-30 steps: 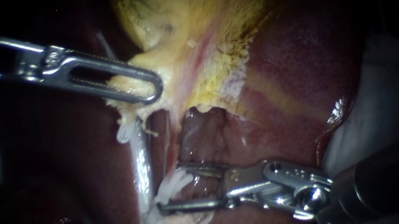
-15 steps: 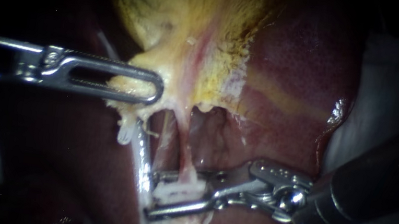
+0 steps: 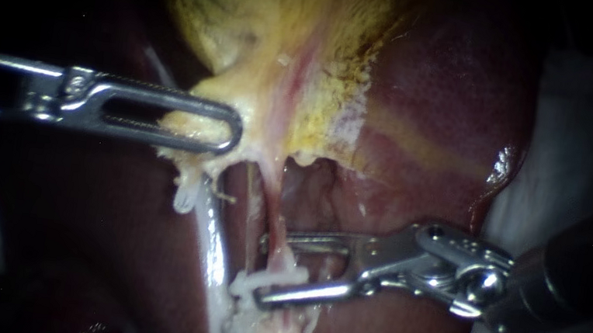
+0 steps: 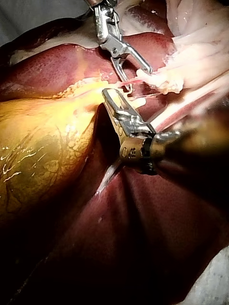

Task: Going back second clip right tube

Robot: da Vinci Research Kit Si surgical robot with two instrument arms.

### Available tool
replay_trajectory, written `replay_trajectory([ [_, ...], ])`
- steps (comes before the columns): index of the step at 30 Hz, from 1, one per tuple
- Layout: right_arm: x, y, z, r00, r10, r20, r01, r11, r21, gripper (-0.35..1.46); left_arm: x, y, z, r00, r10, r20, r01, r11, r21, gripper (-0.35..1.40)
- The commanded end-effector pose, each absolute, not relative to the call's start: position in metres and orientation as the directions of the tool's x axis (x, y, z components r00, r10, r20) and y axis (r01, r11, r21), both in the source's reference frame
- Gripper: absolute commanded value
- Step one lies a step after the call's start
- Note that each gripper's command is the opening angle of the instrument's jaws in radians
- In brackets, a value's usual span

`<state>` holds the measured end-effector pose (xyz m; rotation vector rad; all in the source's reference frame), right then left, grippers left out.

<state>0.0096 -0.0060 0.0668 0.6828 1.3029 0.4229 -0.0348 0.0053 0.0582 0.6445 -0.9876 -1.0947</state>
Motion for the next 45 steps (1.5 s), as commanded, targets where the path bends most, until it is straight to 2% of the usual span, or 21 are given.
replay_trajectory([
  [1,0.0091,-0.0057,0.0666,0.229,0.619,-0.751,0.092,0.755,0.65,0.5,-0.0349,0.0053,0.0583,0.128,-0.935,0.331,0.424,0.353,0.834,-0.35],
  [8,0.0067,-0.003,0.064,0.217,0.493,-0.843,0.1,0.847,0.522,0.5,-0.0348,0.0053,0.0584,0.129,-0.935,0.331,0.424,0.354,0.834,-0.35],
  [13,0.005,-0.0018,0.0618,0.21,0.44,-0.873,0.123,0.874,0.47,0.5,-0.0347,0.0053,0.0585,0.129,-0.935,0.332,0.423,0.354,0.834,-0.35],
  [20,0.0041,-0.0009,0.0603,0.206,0.392,-0.897,0.127,0.898,0.421,0.5,-0.0347,0.0053,0.0587,0.129,-0.934,0.332,0.424,0.355,0.834,-0.35],
  [33,0.0026,0.0006,0.0592,0.211,0.36,-0.909,0.101,0.917,0.387,0.5,-0.035,0.0051,0.0596,0.129,-0.933,0.337,0.426,0.359,0.831,-0.35],
  [45,0.0022,0.0003,0.059,0.209,0.36,-0.909,0.11,0.915,0.388,0.5,-0.0382,0.0053,0.0659,0.14,-0.936,0.323,0.432,0.351,0.831,-0.35],
])
